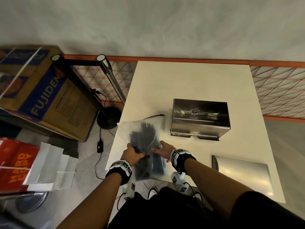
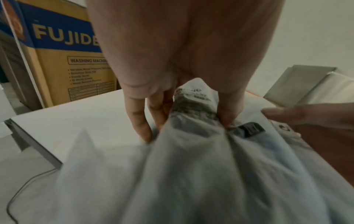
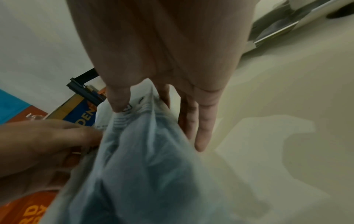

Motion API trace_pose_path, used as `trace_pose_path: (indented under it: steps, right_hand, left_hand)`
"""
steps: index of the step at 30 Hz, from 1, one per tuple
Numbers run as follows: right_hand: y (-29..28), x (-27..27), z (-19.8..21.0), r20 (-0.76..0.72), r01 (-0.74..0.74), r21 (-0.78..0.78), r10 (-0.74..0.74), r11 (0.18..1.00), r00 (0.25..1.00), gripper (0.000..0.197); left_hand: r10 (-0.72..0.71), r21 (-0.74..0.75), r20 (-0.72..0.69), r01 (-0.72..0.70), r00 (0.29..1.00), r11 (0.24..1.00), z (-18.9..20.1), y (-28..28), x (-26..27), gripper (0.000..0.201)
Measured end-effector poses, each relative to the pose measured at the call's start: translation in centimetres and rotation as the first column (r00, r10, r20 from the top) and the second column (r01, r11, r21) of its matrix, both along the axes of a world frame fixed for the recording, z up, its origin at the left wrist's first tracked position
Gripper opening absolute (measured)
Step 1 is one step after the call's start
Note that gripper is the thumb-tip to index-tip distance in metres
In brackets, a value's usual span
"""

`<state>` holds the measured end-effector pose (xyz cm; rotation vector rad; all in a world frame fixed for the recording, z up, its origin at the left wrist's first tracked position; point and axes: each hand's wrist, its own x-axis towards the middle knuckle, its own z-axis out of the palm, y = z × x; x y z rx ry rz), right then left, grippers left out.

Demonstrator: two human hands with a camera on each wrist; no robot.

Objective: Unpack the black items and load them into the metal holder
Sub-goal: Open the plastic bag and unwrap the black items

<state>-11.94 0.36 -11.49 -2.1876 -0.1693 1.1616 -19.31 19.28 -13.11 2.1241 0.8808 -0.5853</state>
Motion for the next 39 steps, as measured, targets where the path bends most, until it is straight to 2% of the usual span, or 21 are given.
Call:
trace_pose_path:
  steps: [3, 5, 7, 9, 11, 13, 15, 17, 22, 25, 26, 27, 29, 30, 32, 35, 39]
  right_hand:
    - [0.5, 0.1, -0.6, 0.04, 0.016, 0.053, -0.018, 0.998, 0.999, 0.077]
    - [0.6, 0.4, -0.1, 0.045, 0.05, 0.083, -0.054, 0.995, 0.998, 0.076]
    - [0.4, 0.7, 0.7, 0.051, 0.09, 0.122, -0.096, 0.989, 0.994, 0.075]
    - [-0.1, 1.2, 1.3, 0.047, 0.13, 0.18, -0.14, 0.975, 0.989, 0.079]
    - [-0.9, 1.7, 1.6, 0.039, 0.181, 0.274, -0.199, 0.945, 0.979, 0.091]
    - [-1.7, 2.1, 2.1, 0.054, 0.167, 0.34, -0.196, 0.926, 0.979, 0.098]
    - [-2.5, 2.2, 3.1, 0.092, 0.099, 0.36, -0.141, 0.928, 0.986, 0.073]
    - [-3.4, 2.4, 3.8, 0.102, 0.103, 0.376, -0.151, 0.921, 0.983, 0.048]
    - [-6.1, 2.1, 4.2, 0.066, 0.183, 0.456, -0.238, 0.871, 0.969, 0.035]
    - [-8.3, 2.1, 5.0, 0.044, 0.228, 0.49, -0.285, 0.842, 0.958, 0.033]
    - [-8.9, 2.0, 5.4, 0.039, 0.244, 0.522, -0.309, 0.818, 0.95, 0.034]
    - [-9.6, 2.0, 5.6, 0.021, 0.27, 0.563, -0.34, 0.781, 0.94, 0.044]
    - [-10.5, 2.1, 6.2, -0.054, 0.356, 0.654, -0.428, 0.667, 0.902, 0.072]
    - [-11.0, 2.1, 7.1, -0.079, 0.383, 0.691, -0.462, 0.613, 0.883, 0.073]
    - [-11.7, 2.2, 8.3, -0.08, 0.392, 0.736, -0.504, 0.553, 0.86, 0.061]
    - [-12.6, 2.0, 9.8, -0.052, 0.391, 0.76, -0.551, 0.519, 0.833, 0.043]
    - [-13.9, 1.6, 9.4, -0.047, 0.423, 0.748, -0.594, 0.511, 0.803, 0.041]
  left_hand:
    - [-0.063, -0.063, -0.013, 0.062, 0.998, 0.996, 0.6, -0.9, -0.3, 0.055]
    - [-0.081, -0.106, 0.015, 0.083, 0.997, 0.991, 1.0, -1.4, -0.5, 0.063]
    - [-0.033, -0.144, 0.076, 0.043, 0.997, 0.989, 0.8, -1.7, -0.8, 0.074]
    - [0.016, -0.147, 0.15, 0.006, 0.989, 0.989, 0.6, -1.8, -0.9, 0.072]
    - [0.035, -0.124, 0.222, -0.007, 0.974, 0.992, 1.9, -2.4, -0.8, 0.064]
    - [0.042, -0.128, 0.267, -0.007, 0.963, 0.992, 2.4, -2.8, -0.8, 0.063]
    - [0.07, -0.215, 0.31, -0.002, 0.948, 0.977, 3.1, -3.2, -0.6, 0.067]
    - [0.094, -0.263, 0.349, 0.001, 0.932, 0.965, 3.8, -3.7, -0.1, 0.07]
    - [0.147, -0.319, 0.462, 0.009, 0.875, 0.948, 5.3, -5.4, 1.7, 0.083]
    - [0.097, -0.352, 0.471, 0.086, 0.877, 0.932, 6.1, -6.6, 2.8, 0.074]
    - [0.071, -0.363, 0.46, 0.114, 0.885, 0.925, 6.2, -6.9, 3.2, 0.068]
    - [0.043, -0.373, 0.454, 0.146, 0.89, 0.916, 6.6, -7.3, 3.6, 0.064]
    - [0.009, -0.387, 0.445, 0.183, 0.896, 0.904, 7.2, -8.2, 4.0, 0.059]
    - [-0.005, -0.391, 0.462, 0.209, 0.887, 0.896, 7.5, -8.8, 4.4, 0.056]
    - [-0.001, -0.398, 0.511, 0.238, 0.859, 0.886, 8.4, -9.9, 4.9, 0.052]
    - [0.029, -0.412, 0.567, 0.253, 0.823, 0.875, 9.7, -11.0, 5.8, 0.046]
    - [-0.011, -0.428, 0.582, 0.318, 0.813, 0.846, 10.4, -11.9, 6.5, 0.036]
